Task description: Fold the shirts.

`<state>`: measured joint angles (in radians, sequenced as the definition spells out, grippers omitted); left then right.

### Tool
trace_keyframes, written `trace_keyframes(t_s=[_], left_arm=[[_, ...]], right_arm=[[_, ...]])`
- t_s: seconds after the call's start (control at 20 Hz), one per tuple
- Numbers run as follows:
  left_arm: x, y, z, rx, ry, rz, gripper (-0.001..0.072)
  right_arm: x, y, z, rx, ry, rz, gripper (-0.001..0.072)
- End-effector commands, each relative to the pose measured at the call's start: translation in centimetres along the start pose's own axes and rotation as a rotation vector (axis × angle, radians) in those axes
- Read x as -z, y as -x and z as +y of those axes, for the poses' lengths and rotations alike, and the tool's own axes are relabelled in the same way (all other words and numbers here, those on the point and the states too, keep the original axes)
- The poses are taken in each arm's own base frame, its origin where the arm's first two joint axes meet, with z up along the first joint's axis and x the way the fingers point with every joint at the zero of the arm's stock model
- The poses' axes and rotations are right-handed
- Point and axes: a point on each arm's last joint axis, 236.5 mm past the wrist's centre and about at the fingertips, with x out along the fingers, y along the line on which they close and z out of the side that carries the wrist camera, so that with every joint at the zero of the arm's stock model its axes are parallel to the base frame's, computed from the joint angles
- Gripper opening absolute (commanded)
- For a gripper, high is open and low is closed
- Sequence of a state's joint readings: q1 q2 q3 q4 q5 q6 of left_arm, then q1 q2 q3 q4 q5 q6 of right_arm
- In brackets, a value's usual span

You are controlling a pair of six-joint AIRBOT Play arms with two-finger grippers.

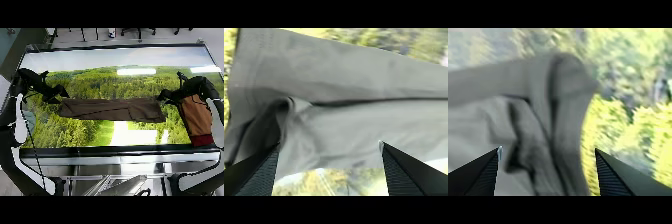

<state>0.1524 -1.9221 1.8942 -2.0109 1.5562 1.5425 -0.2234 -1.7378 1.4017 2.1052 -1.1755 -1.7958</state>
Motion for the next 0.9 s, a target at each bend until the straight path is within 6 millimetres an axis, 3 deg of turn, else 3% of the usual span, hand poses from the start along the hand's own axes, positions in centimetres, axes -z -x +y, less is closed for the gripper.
trace_keyframes(t_s=[0.0, 0.15, 0.25, 0.55, 0.6, 0.65, 0.7, 0.75, 0.8, 0.85], left_arm=[[-0.1, 3.2, -1.6, 0.005, -0.007, -0.012, 0.0706], [-0.3, 5.4, -2.6, 0.006, -0.021, -0.054, 0.0706], [-0.3, 5.8, -2.8, 0.009, -0.015, -0.093, 0.0707], [-0.3, 5.8, -4.0, 0.021, -0.014, -0.145, 0.0705], [-0.2, 5.6, -4.5, 0.022, -0.025, -0.142, 0.0704], [-0.3, 5.3, -5.3, 0.024, -0.039, -0.148, 0.0544], [-0.4, 5.0, -6.1, 0.027, -0.055, -0.156, 0.0259], [-0.7, 4.7, -7.0, 0.031, -0.074, -0.172, 0.0039], [-1.0, 4.4, -8.1, 0.036, -0.093, -0.191, 0.0021], [-1.1, 4.0, -9.3, 0.042, -0.115, -0.205, 0.0021]], right_arm=[[2.6, -0.7, 0.0, -0.117, 0.029, 0.132, 0.0655], [4.3, -1.6, 0.5, -0.191, 0.099, 0.207, 0.0654], [4.9, -2.0, 0.8, -0.228, 0.119, 0.231, 0.0654], [3.4, -4.3, 0.4, -0.246, 0.067, 0.178, 0.0638], [3.3, -4.4, 0.8, -0.256, 0.066, 0.176, 0.0512], [3.4, -4.6, 1.2, -0.263, 0.095, 0.177, 0.027], [3.5, -4.7, 1.6, -0.269, 0.117, 0.179, 0.016], [3.6, -4.9, 2.1, -0.274, 0.132, 0.182, 0.0143], [3.8, -5.1, 2.6, -0.279, 0.156, 0.186, 0.0028], [4.0, -5.3, 3.0, -0.28, 0.166, 0.193, 0.0028]])
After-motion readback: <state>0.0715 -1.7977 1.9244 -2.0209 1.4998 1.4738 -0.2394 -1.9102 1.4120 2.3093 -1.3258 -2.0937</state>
